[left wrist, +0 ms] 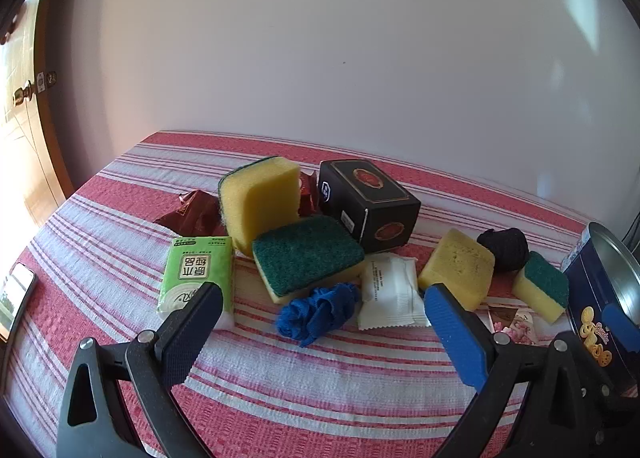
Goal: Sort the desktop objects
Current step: 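Grasp the pink-patterned snack packet with the right gripper while the left gripper approaches a yellow-green sponge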
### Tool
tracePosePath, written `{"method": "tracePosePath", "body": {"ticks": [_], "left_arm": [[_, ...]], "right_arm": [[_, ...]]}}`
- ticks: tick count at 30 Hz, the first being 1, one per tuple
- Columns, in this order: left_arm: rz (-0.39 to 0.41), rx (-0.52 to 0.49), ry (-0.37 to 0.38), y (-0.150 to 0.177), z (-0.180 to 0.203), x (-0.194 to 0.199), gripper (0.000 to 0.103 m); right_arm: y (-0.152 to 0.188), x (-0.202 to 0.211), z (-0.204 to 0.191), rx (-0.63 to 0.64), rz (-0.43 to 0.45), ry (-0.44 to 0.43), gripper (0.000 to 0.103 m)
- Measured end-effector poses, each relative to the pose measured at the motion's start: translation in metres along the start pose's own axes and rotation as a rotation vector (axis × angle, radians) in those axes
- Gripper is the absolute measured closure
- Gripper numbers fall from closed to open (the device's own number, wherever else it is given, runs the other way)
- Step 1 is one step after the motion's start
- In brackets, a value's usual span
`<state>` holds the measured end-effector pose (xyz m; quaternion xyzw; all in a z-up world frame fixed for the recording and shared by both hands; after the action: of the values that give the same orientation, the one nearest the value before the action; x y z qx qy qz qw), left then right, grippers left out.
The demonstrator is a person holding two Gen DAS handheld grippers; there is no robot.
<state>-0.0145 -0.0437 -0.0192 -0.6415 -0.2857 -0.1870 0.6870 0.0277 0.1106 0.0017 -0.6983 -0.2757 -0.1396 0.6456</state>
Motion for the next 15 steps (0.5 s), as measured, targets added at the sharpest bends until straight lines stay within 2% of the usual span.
{"method": "tracePosePath", "body": {"ticks": [4,6,8,10,12,13,14,15], "left_arm": [[-0.001,0.012,0.038,-0.003,-0.009,0.0,0.001],[0.008,-0.036,0.029,-0.005,-0.003,0.002,0.001],[0.043,-0.075,0.012,-0.008,0.004,0.007,0.001],[0.056,-0.103,0.031,-0.013,0.011,0.01,0.001],[0.063,-0.123,0.053,-0.019,0.021,0.012,0.001],[0.066,-0.146,0.063,-0.022,0.027,0.013,0.001],[0.067,-0.175,0.067,-0.025,0.034,0.013,0.001],[0.068,-0.204,0.069,-0.027,0.04,0.012,0.001]], "right_arm": [[0.003,-0.018,0.0,0.002,-0.105,-0.001,0.001],[0.004,-0.032,-0.002,0.023,-0.177,0.008,0.005],[0.006,-0.048,-0.004,0.041,-0.248,0.007,0.017],[0.009,-0.064,-0.006,0.048,-0.317,0.016,0.024],[0.007,-0.067,-0.002,0.029,-0.317,0.01,0.031],[0.006,-0.068,-0.001,0.031,-0.314,0.008,0.038],[0.005,-0.068,0.0,0.029,-0.311,0.001,0.051],[0.006,-0.066,0.0,0.031,-0.305,0.003,0.059]]}}
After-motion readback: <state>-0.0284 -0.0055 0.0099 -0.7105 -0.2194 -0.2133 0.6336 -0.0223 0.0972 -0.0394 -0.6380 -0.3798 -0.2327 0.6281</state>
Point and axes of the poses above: each gripper's, at about its wrist camera, not at the fingertips, and x roughly against the way its jaws point, z to its right, y to its underside, the point moved 1 cm from there along -x, roughly the way its jaws point, and after that the axes turned 9 degrees about -y, right-handed, at the moved point
